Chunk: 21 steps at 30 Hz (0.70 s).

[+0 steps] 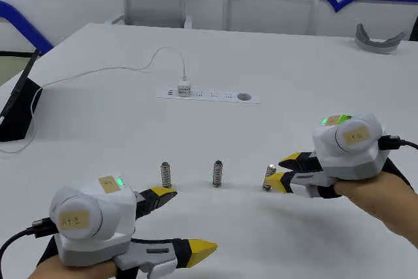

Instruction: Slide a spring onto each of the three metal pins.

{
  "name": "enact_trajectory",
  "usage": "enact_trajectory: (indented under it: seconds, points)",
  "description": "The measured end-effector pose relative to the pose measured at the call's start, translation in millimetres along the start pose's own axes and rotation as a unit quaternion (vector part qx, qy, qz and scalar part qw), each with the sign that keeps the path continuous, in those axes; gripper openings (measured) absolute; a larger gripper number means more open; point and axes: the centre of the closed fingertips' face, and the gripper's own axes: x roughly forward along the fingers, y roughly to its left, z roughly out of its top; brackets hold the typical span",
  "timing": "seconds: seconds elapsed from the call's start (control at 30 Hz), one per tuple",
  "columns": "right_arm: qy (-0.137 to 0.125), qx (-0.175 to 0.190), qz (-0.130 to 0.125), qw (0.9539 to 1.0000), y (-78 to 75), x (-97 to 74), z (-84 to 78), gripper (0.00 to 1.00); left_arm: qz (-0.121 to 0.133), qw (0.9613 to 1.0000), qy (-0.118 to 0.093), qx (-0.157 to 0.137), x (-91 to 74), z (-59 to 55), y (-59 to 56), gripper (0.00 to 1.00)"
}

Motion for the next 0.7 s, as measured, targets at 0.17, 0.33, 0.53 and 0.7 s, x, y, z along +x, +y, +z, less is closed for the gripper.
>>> enact_trajectory:
  seconds: [0.17, 0.33, 0.53, 0.7]
  points:
    - [0.001, 0.001, 0.003, 1.0, 4.3, -4.5, -6.0, 0.33, 0.003, 1.0, 0.001, -0.001, -1.7, -0.8, 2.3, 0.69]
    - [-0.002, 0.005, 0.006, 1.0, 6.7, -9.8, -9.7, 0.38, 0.007, 1.0, 0.0, -0.002, -3.9, 0.1, 5.4, 0.69]
    - [-0.005, 0.002, 0.01, 0.9999, 11.7, -14.9, -12.7, 0.45, 0.015, 0.9999, -0.001, -0.006, -7.5, -0.4, 10.3, 0.7]
    - [-0.007, 0.001, 0.011, 0.9999, 14.1, -18.4, -14.7, 0.49, 0.02, 0.9998, -0.001, -0.009, -9.8, -1.9, 13.3, 0.7]
